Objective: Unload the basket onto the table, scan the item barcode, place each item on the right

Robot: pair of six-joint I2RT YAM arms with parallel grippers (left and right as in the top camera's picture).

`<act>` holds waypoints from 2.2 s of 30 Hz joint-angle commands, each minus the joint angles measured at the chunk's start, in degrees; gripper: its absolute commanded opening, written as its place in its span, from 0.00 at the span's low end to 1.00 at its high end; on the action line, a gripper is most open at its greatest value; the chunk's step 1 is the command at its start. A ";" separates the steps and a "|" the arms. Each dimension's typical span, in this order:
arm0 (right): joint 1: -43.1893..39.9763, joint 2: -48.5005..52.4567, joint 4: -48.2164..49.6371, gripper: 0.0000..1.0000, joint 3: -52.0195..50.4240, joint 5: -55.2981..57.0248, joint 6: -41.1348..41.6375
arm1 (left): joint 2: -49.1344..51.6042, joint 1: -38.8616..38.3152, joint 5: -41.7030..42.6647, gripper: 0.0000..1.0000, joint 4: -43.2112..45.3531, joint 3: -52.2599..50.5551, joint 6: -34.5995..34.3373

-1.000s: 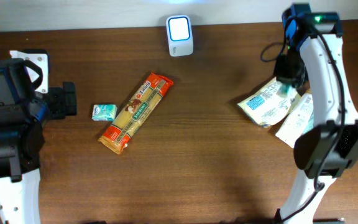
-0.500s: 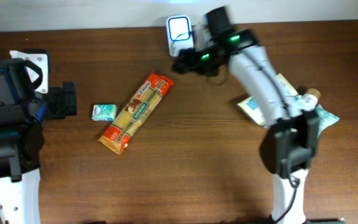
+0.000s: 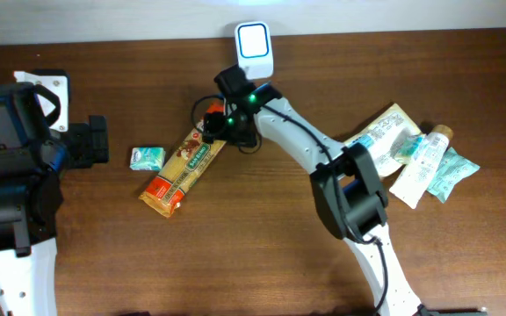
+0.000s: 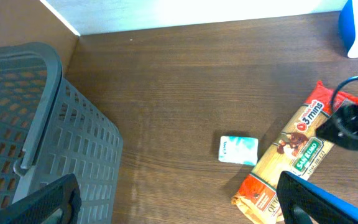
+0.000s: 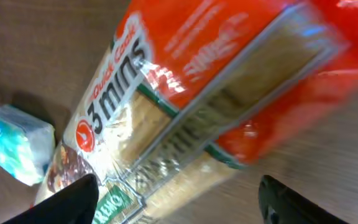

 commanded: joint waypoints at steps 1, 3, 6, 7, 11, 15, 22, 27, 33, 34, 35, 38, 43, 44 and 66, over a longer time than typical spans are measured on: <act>1.95 2.16 1.22 0.76 0.52 1.55 0.20 | -0.22 0.20 -0.04 0.99 0.04 0.24 -0.72; 2.03 2.93 1.51 0.75 0.52 1.49 0.22 | -0.22 0.20 -0.04 0.99 0.04 0.24 -0.72; 2.27 4.42 2.40 0.70 0.52 1.31 0.22 | -0.22 0.20 -0.04 0.99 0.04 0.24 -0.72; 2.62 5.14 3.19 0.65 0.52 1.29 0.22 | -0.22 0.20 -0.04 0.99 0.04 0.24 -0.72; 3.80 6.25 5.60 0.44 0.52 1.38 0.17 | -0.22 0.20 -0.04 0.99 0.04 0.24 -0.72; 3.89 6.23 5.62 0.05 0.55 1.05 0.11 | -0.22 0.20 -0.04 0.99 0.04 0.24 -0.72; 1.75 3.41 -14.60 0.04 15.30 2.75 -13.31 | -0.22 0.20 -0.04 0.99 0.04 0.24 -0.72; 2.99 3.41 -33.42 0.04 26.95 23.93 -19.17 | -0.22 0.20 -0.04 0.99 0.04 0.24 -0.72; 8.74 9.09 -34.97 0.04 26.84 39.01 -19.89 | -0.22 0.20 -0.04 0.99 0.04 0.24 -0.72; 10.40 10.80 -34.21 0.04 26.84 34.60 -22.77 | -0.22 0.20 -0.04 0.99 0.04 0.24 -0.72; 11.61 11.30 -33.83 0.13 26.84 32.89 -24.70 | -0.22 0.20 -0.02 0.99 0.04 0.24 -0.72; 16.74 11.34 -32.81 0.49 27.15 30.75 -33.48 | -0.22 0.20 -0.04 0.99 0.04 0.24 -0.72; 16.22 10.16 -37.68 0.57 29.14 22.12 -36.54 | -0.22 0.20 -0.04 0.99 0.04 0.24 -0.72; 14.93 9.97 -38.51 0.57 29.66 20.31 -36.54 | -0.22 0.20 -0.04 0.99 0.04 0.24 -0.72; -6.54 9.86 -37.38 0.09 12.20 -23.21 -45.97 | -0.22 0.20 -0.04 0.99 0.04 0.24 -0.72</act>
